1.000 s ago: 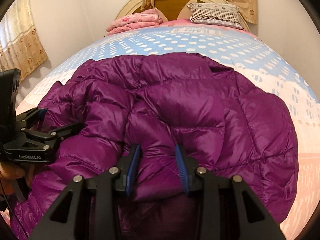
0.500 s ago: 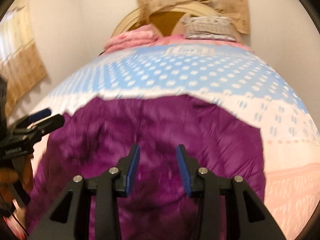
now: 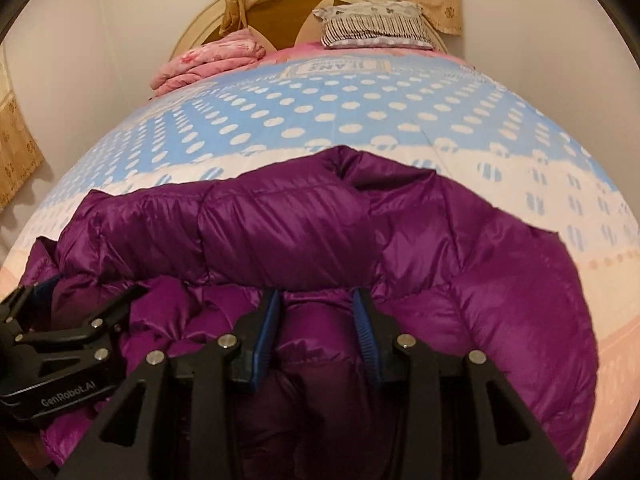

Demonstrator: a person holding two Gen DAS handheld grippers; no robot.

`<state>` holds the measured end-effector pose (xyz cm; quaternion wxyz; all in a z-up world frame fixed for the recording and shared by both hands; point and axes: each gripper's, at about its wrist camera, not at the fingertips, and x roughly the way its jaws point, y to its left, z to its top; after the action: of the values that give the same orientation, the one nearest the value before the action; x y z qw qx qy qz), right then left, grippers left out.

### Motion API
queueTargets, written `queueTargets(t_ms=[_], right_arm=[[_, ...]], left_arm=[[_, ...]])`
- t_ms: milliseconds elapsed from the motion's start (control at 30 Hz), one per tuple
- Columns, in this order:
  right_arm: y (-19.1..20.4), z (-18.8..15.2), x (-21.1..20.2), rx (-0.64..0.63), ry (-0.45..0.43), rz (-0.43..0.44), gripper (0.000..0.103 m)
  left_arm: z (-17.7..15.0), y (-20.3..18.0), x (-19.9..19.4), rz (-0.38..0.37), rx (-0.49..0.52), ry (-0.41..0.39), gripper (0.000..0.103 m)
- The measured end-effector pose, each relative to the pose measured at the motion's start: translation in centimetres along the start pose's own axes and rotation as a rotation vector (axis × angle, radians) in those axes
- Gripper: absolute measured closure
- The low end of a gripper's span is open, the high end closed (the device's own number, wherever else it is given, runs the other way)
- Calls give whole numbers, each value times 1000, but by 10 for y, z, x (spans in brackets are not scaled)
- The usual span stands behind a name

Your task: Fold large clothes

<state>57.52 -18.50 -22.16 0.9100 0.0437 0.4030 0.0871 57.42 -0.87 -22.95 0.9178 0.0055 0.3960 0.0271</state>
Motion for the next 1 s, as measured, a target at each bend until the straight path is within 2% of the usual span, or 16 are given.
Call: queueTargets(t_ms=[633,1000], right_arm=[[9,-1,8,-35,23,-43,57],[9,-1,9,-36,24,-44,57]], left_arm=[[1,0,13,-29,-9,76,1],[1,0,14,-33,-10,83,1]])
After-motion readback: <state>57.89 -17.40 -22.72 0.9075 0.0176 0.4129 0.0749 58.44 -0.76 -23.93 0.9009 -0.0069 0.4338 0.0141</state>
